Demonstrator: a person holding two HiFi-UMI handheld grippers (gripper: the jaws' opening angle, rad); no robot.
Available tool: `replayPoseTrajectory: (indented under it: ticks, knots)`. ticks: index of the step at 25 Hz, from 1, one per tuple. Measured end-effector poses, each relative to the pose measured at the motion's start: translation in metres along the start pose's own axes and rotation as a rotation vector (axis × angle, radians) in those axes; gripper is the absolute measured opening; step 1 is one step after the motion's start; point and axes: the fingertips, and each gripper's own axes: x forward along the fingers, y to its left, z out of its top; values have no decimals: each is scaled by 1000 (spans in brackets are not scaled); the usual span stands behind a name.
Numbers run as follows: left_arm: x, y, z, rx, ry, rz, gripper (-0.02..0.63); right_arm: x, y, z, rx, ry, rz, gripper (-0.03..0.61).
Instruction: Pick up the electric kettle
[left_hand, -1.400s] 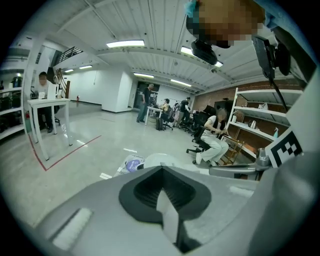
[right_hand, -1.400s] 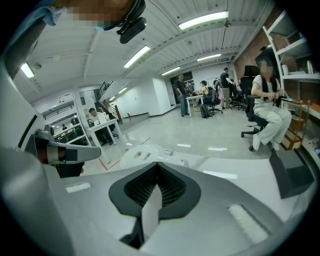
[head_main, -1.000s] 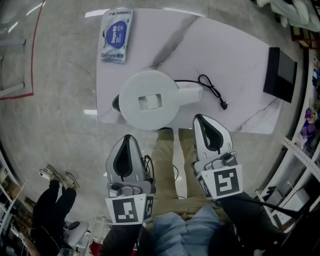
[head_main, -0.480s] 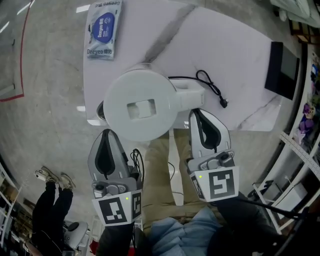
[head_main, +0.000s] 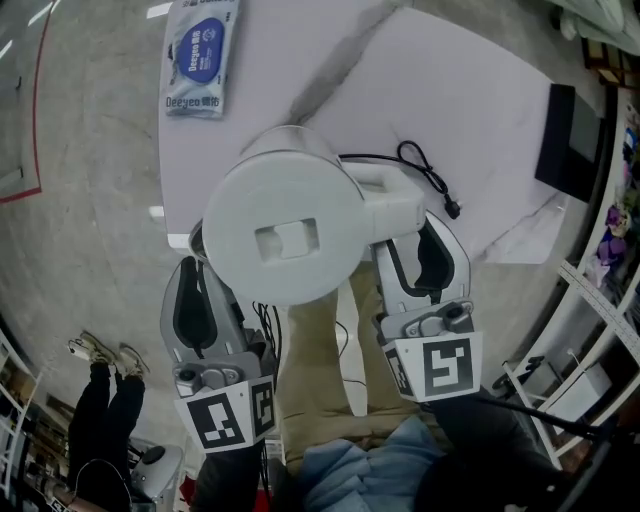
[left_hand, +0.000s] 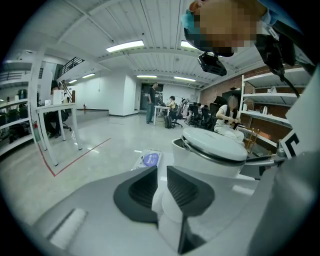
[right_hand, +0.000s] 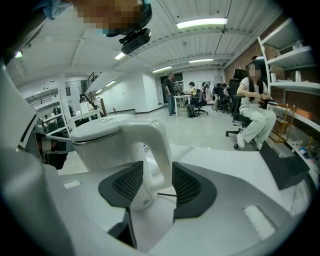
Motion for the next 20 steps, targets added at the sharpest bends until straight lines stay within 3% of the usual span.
replayPoseTrajectory:
  ticks: [20]
  knots:
    - [55,15,-2,-3,4,-12,63,43,-14,10,-19,-36,-42,213]
